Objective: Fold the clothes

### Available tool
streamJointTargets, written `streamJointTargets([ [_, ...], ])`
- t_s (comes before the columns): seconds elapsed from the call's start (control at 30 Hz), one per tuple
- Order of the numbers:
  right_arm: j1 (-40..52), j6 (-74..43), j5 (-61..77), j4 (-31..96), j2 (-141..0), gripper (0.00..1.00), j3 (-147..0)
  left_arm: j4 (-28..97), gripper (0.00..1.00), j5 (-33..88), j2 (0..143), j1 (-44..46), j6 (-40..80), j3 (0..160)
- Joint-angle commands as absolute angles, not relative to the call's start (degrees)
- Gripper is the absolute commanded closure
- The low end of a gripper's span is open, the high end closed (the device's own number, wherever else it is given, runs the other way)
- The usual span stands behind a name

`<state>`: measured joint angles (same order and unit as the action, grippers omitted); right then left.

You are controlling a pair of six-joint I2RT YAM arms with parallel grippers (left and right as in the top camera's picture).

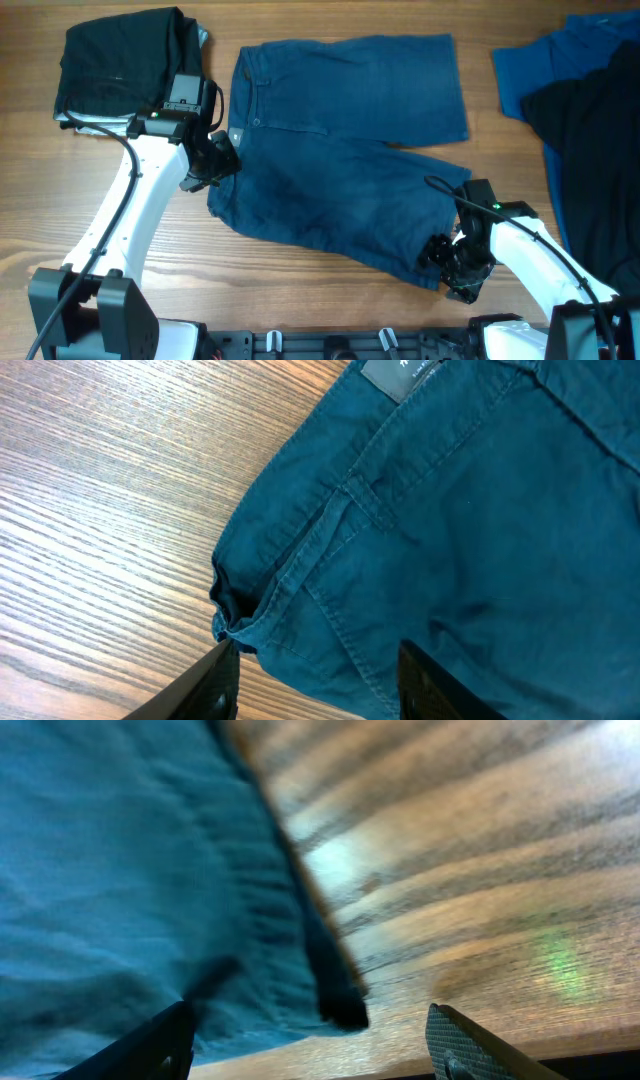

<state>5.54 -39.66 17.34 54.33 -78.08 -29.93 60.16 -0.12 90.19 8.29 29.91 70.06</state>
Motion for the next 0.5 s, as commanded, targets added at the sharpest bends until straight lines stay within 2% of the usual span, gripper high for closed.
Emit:
streamJointTargets([
  [0.0, 5.78, -40.71, 19.7, 52.49, -77.36, 0.24, -27.16, 60.03, 0.5, -0.05, 90.02, 8.38, 30.28, 69.54],
  [0.27, 5.78, -42.19, 22.92, 45.28, -77.36, 0.32, -25.02, 60.03, 0.5, -0.03, 90.02, 8.38, 30.28, 69.54],
  [0.37, 5.78, -42.26, 21.37, 43.86, -77.36, 0.43, -25.02, 60.03, 0.5, -0.03, 90.02, 8.38, 30.28, 69.54],
  [0.47, 5.78, -42.48, 19.77, 43.48, -77.36, 0.48, -25.04, 60.03, 0.5, -0.03, 90.02, 8.38, 30.28, 69.54],
])
